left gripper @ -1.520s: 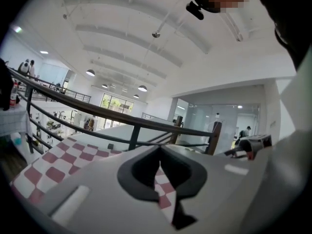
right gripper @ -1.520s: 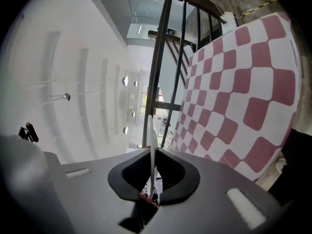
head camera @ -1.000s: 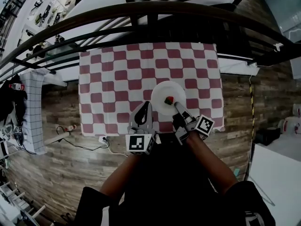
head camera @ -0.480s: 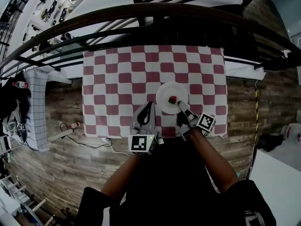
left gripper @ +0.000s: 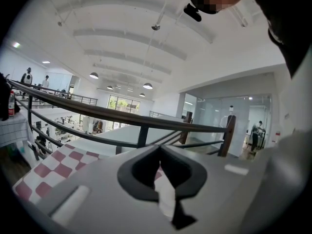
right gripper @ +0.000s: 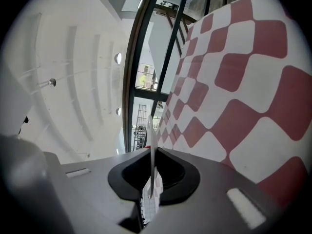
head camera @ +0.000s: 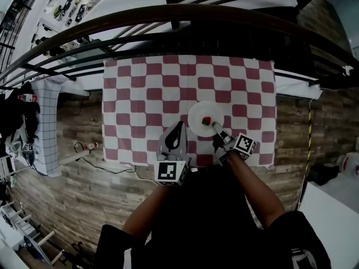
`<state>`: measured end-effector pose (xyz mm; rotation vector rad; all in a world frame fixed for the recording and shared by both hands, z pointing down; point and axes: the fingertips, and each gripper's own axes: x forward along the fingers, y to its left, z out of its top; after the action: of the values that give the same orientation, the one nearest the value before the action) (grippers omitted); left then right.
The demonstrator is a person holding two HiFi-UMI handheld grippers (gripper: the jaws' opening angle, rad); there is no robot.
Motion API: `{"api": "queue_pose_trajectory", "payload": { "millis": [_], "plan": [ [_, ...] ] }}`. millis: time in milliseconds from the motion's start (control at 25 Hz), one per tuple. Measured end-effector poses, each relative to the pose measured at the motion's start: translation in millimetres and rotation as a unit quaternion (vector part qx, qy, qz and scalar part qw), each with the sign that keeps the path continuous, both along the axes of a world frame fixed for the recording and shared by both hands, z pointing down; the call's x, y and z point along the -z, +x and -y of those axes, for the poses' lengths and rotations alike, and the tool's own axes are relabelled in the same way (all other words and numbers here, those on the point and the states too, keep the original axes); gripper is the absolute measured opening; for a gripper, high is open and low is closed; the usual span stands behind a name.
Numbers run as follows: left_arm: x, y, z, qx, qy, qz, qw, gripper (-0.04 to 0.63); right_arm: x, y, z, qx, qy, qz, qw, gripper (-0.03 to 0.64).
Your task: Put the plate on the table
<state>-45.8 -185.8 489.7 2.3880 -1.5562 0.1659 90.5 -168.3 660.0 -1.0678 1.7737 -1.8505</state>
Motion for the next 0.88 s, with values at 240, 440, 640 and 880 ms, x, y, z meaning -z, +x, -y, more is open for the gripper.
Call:
{"api": "queue_pose_trajectory", "payload": {
  "millis": [240, 440, 640, 880],
  "plan": [
    [3, -13, 3, 0.017, -0.004, -0.002, 0.9999, 0.011, -27, 6, 6, -0.018, -0.019, -0.010, 1.000, 0.017],
    [-4, -13, 2, 0.014, -0.014, 0.002, 0.9998, 0.011, -47, 8, 2, -0.012, -0.042, -0.020, 0.999, 0.017],
    [-4, -9, 6, 0.010, -0.016, -0.002, 0.9998, 0.011, -67, 2, 0, 0.006, -0.050, -0.006, 0.999, 0.017],
    [-3, -6, 6, 0.007, -0.016, 0.002, 0.9998, 0.011, -79, 0, -2, 0.030, -0.038, -0.030, 0.998, 0.018]
  ]
}}
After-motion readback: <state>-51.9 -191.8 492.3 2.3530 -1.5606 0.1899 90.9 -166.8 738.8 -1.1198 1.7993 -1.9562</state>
